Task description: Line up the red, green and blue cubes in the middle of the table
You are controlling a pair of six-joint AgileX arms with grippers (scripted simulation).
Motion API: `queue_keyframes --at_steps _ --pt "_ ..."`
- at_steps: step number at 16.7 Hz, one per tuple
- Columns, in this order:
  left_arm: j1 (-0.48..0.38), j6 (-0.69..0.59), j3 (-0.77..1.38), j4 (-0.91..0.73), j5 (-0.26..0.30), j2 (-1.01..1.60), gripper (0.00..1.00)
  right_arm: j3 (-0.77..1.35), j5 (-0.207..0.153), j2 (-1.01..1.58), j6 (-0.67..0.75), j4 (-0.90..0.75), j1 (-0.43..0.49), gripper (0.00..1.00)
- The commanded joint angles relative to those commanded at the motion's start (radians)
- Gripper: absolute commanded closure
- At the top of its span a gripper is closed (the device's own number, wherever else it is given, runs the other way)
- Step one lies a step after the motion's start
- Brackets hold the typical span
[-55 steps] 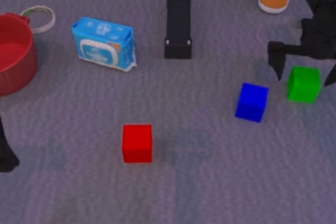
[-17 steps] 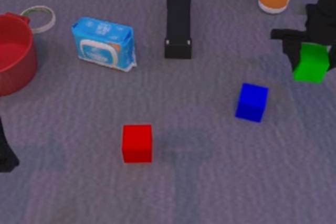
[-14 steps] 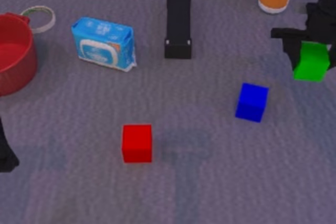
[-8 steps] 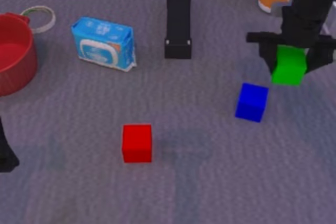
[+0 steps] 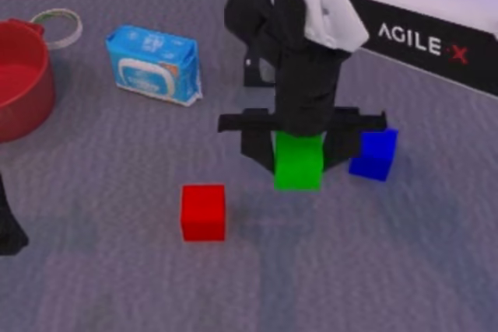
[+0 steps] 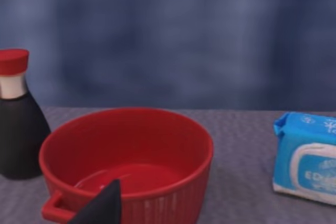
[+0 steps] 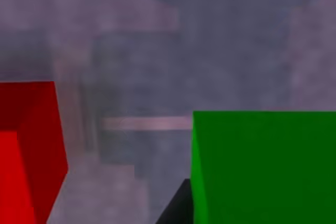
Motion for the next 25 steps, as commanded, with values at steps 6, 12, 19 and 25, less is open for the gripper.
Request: queue_keyframes --at_steps 6,12,19,25 --pt "0.0 0.0 0.0 0.0 0.0 0.0 0.0 -0.014 0.002 -0.025 0.079 0.003 0.095 1.0" --pt "0.0 0.0 0.0 0.0 0.0 0.0 0.0 -0.071 0.001 -0.006 0.082 0.078 0.09 1.0" --pt "0.0 0.0 0.0 0.0 0.0 0.0 0.0 -0.2 0.002 0.034 0.082 0.247 0.097 1.0" --pt "0.0 0.0 0.0 0.0 0.0 0.0 0.0 -0.2 0.002 0.034 0.082 0.247 0.097 0.7"
